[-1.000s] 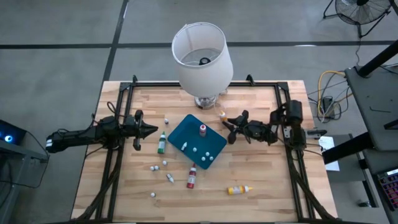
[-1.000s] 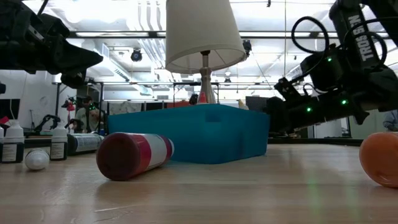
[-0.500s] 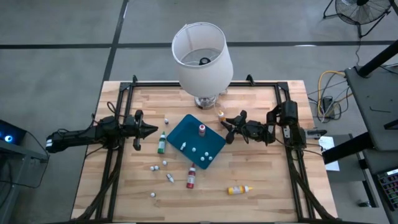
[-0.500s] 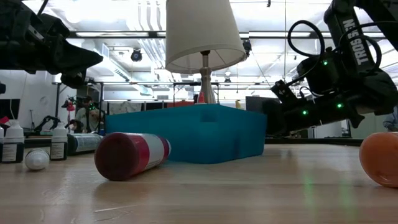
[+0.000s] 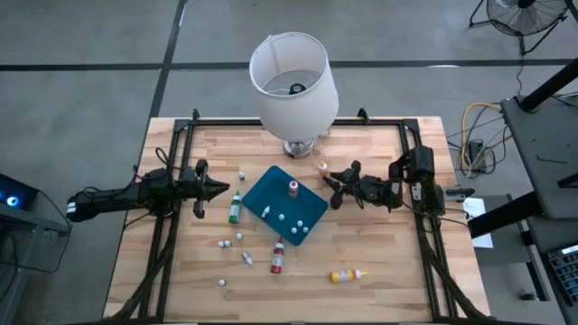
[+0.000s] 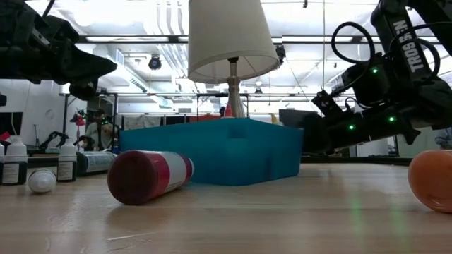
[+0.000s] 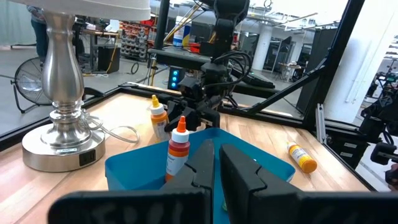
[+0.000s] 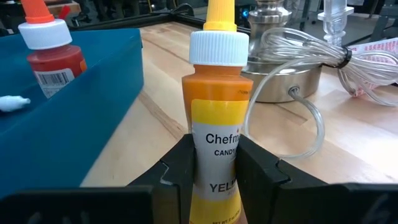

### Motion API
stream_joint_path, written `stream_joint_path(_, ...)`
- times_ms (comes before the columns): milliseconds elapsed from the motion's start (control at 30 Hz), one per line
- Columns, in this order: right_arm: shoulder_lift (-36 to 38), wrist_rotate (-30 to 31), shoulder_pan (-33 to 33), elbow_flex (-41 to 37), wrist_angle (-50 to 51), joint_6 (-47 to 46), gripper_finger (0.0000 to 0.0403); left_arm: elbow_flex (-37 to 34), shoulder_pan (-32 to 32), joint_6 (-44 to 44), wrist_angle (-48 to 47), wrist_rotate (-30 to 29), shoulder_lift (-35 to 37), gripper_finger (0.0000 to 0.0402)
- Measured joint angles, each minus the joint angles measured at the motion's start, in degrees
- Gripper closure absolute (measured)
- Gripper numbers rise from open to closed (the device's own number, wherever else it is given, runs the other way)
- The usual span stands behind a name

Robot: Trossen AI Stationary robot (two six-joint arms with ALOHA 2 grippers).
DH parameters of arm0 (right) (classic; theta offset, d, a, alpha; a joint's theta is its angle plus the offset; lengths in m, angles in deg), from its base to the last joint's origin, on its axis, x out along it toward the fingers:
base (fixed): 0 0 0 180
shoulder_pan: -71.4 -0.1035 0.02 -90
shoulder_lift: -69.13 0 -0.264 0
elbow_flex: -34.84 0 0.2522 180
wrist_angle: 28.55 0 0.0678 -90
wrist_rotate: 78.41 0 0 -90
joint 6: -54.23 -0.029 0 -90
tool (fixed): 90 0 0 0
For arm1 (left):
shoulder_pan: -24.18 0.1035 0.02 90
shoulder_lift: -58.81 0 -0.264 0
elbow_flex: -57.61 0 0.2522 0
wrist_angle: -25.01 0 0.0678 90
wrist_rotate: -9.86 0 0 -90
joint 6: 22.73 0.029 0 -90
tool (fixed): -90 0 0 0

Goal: Pick & Place food coloring
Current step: Remove the large yellow food coloring bottle from the blue container

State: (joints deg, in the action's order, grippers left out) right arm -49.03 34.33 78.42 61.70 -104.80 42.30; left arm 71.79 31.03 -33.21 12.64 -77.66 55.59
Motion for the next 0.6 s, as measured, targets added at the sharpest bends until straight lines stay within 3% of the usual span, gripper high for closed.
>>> stream_joint_path(600,0.8,-0.3,-3.8,-2.1,-0.1,1.6,0.0314,0.0,0.0,0.0,0.0,0.0,0.0,0.0402)
